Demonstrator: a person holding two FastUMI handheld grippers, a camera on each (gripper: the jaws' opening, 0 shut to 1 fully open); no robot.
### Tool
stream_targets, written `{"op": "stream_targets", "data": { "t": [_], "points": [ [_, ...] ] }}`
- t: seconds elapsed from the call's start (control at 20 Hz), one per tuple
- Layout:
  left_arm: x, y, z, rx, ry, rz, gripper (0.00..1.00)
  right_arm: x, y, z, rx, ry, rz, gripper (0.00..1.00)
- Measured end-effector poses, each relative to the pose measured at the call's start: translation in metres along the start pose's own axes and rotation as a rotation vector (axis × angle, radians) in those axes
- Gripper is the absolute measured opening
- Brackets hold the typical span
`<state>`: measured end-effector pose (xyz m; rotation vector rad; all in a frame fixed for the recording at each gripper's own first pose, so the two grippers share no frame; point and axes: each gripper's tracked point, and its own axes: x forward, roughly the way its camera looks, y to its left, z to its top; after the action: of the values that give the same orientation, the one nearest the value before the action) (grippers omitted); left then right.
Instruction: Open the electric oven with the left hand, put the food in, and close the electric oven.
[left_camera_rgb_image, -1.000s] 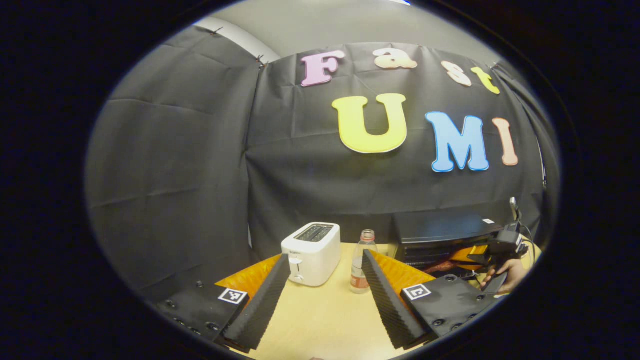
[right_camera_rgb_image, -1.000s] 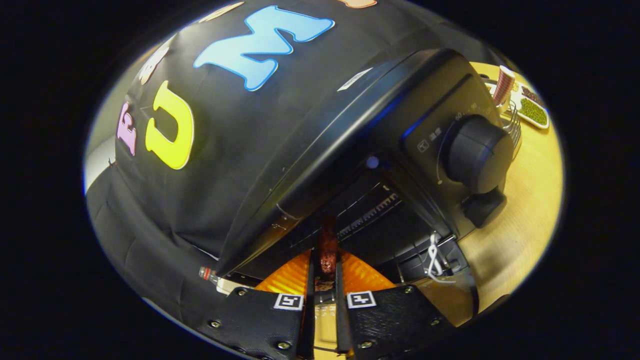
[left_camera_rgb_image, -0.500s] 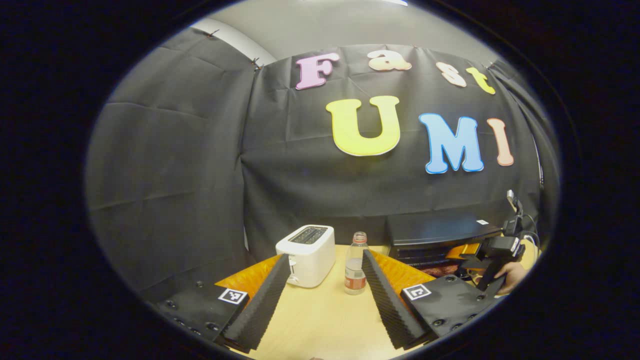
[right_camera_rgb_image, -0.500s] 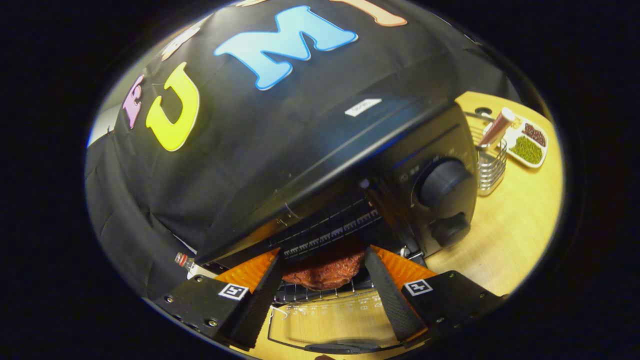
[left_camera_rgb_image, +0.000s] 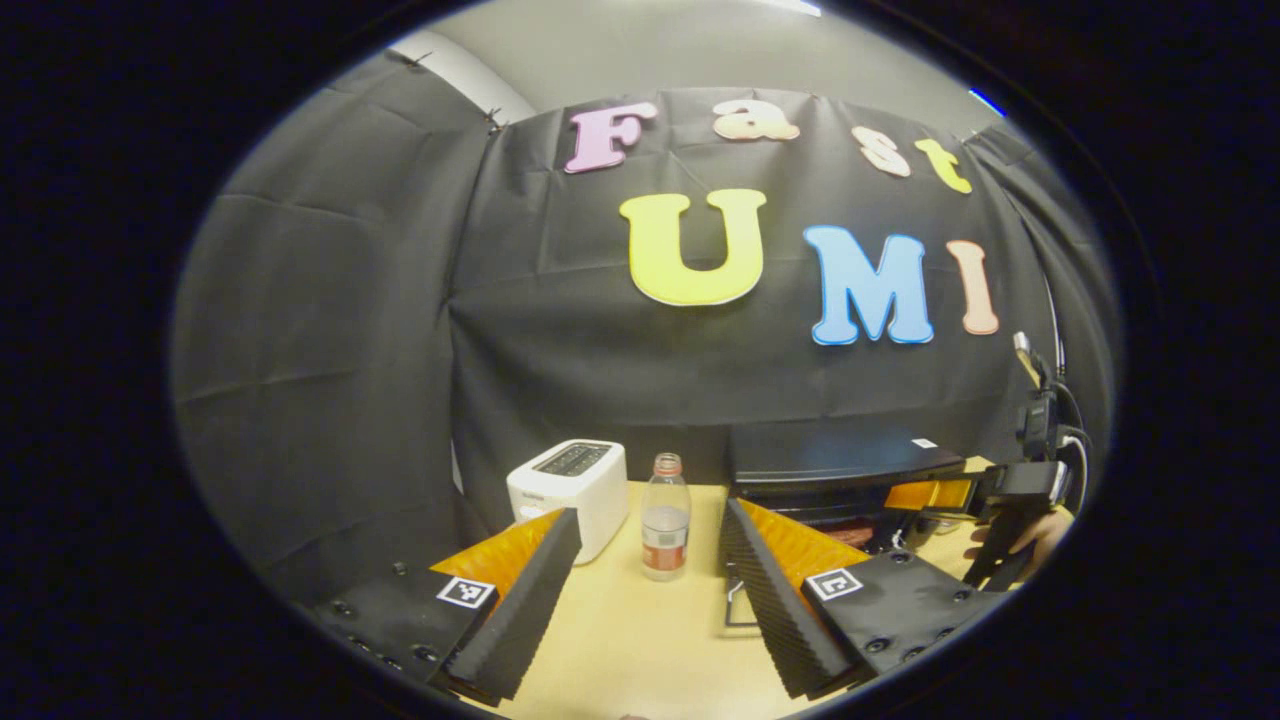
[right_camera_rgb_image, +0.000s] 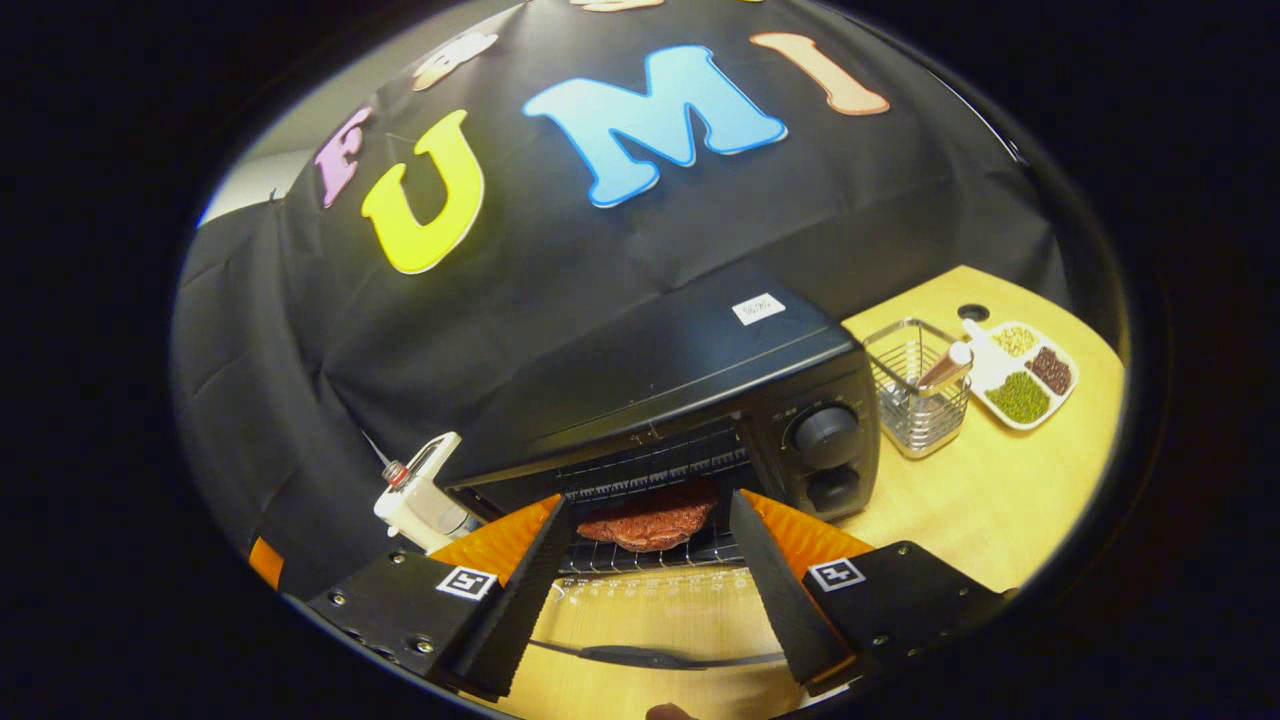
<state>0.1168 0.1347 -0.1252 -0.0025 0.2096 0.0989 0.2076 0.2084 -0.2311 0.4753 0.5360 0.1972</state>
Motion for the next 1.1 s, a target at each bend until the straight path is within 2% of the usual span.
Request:
{"op": "stream_targets", "data": {
  "t": [0.1, 0.3, 0.35, 0.45, 0.5, 0.55, 0.75, 0.95, 1.0, 1.1],
  "points": [
    [-0.002, -0.014, -0.006, -0.003, 0.012, -0.026, 1.0, -0.02, -0.003, 0.008, -0.053, -0.024, 0.002, 0.97],
    [-0.003, -0.047, -0.023, -0.015, 0.055, -0.086, 1.0, -0.058, -0.015, 0.022, -0.137, -0.06, -0.003, 0.97],
    [-0.003, -0.054, -0.03, -0.016, 0.068, -0.1, 0.97, -0.068, -0.019, 0.026, -0.154, -0.071, -0.011, 0.97],
    [-0.003, -0.069, -0.038, -0.01, 0.089, -0.124, 1.0, -0.085, -0.032, 0.036, -0.192, -0.102, -0.035, 0.98],
    [-0.003, -0.078, -0.042, -0.005, 0.1, -0.139, 0.97, -0.094, -0.037, 0.041, -0.212, -0.118, -0.043, 0.98],
    [-0.003, -0.087, -0.047, -0.003, 0.115, -0.154, 1.0, -0.103, -0.041, 0.044, -0.229, -0.133, -0.052, 0.98],
    [-0.006, -0.122, -0.063, -0.022, 0.162, -0.219, 1.0, -0.137, -0.062, 0.058, -0.298, -0.188, -0.108, 0.97],
    [-0.004, -0.149, -0.092, -0.023, 0.243, -0.266, 0.91, -0.164, -0.08, 0.066, -0.331, -0.22, -0.151, 0.97],
    [-0.003, -0.155, -0.102, -0.023, 0.268, -0.277, 1.0, -0.17, -0.086, 0.069, -0.334, -0.222, -0.168, 0.97],
    [-0.004, -0.165, -0.12, -0.028, 0.32, -0.297, 0.91, -0.182, -0.098, 0.073, -0.333, -0.232, -0.202, 0.98]
  ]
}}
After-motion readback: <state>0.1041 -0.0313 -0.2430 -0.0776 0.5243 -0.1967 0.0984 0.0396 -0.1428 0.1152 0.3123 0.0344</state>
